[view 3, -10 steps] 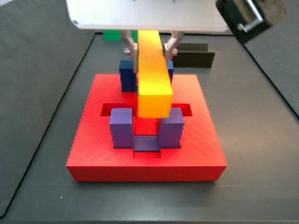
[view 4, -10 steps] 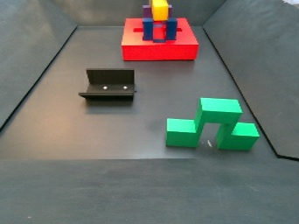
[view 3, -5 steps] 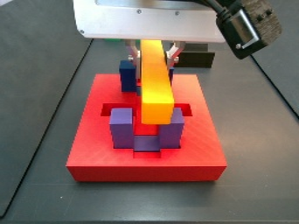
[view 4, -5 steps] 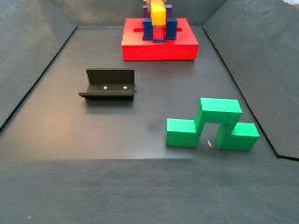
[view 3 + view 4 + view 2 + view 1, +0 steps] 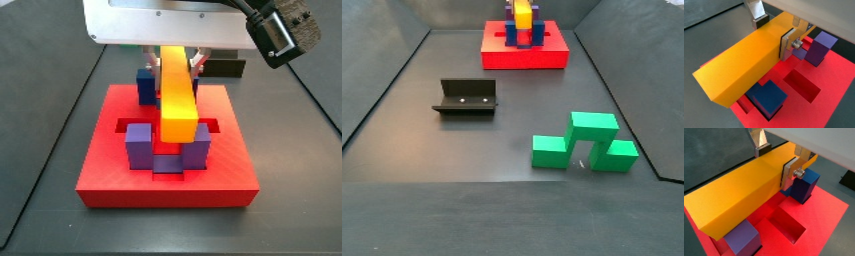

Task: Pick up the yellow object. Move up. Move to above the board. Insert the yellow object.
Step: Insert the yellow object.

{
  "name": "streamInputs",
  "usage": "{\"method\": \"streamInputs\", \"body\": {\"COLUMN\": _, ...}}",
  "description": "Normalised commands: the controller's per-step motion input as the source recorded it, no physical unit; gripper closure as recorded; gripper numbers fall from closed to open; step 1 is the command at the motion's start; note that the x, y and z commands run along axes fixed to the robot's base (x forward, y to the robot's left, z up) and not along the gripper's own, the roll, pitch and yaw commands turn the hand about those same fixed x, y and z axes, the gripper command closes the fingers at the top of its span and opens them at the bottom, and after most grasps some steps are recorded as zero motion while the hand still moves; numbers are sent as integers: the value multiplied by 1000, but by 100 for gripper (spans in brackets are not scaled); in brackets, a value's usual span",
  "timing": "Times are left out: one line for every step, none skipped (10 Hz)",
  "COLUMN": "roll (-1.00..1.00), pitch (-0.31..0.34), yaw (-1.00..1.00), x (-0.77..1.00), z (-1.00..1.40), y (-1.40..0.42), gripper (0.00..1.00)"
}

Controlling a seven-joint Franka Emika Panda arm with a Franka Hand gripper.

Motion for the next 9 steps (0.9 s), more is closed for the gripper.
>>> {"method": "streamInputs", "body": {"roll": 107, "pitch": 0, "yaw": 0, "x": -89, "z": 0, "y": 0, "gripper": 100}}
{"method": "streamInputs", "body": {"roll": 151, "pitch": 0, "yaw": 0, "x": -89, "z": 0, "y": 0, "gripper": 100}}
{"method": "streamInputs", "body": {"roll": 154, "pitch": 0, "yaw": 0, "x": -111, "z": 0, "y": 0, "gripper": 100}}
{"method": "streamInputs", "body": {"roll": 143, "pitch": 0, "yaw": 0, "x": -123, "z": 0, "y": 0, "gripper": 100}}
{"method": "streamInputs", "body": {"roll": 139, "pitch": -1, "yaw": 0, "x": -26, "z": 0, "y": -63, "gripper": 100}}
{"method": "streamInputs", "body": {"roll": 216, "pitch": -3, "yaw": 14, "x": 0, "z": 0, "y": -103, "gripper": 100}}
{"method": "streamInputs", "body": {"roll": 269, "pitch": -4, "yaw": 49, "x": 0, "z": 0, "y": -154, "gripper": 100}}
{"method": "streamInputs", "body": {"roll": 351, "pitch": 0, "yaw": 46, "x": 34, "z": 0, "y": -203, "gripper": 100}}
{"method": "streamInputs", "body": {"roll": 353, "pitch": 0, "yaw": 29, "x": 34, "z": -23, "y": -171, "gripper": 100}}
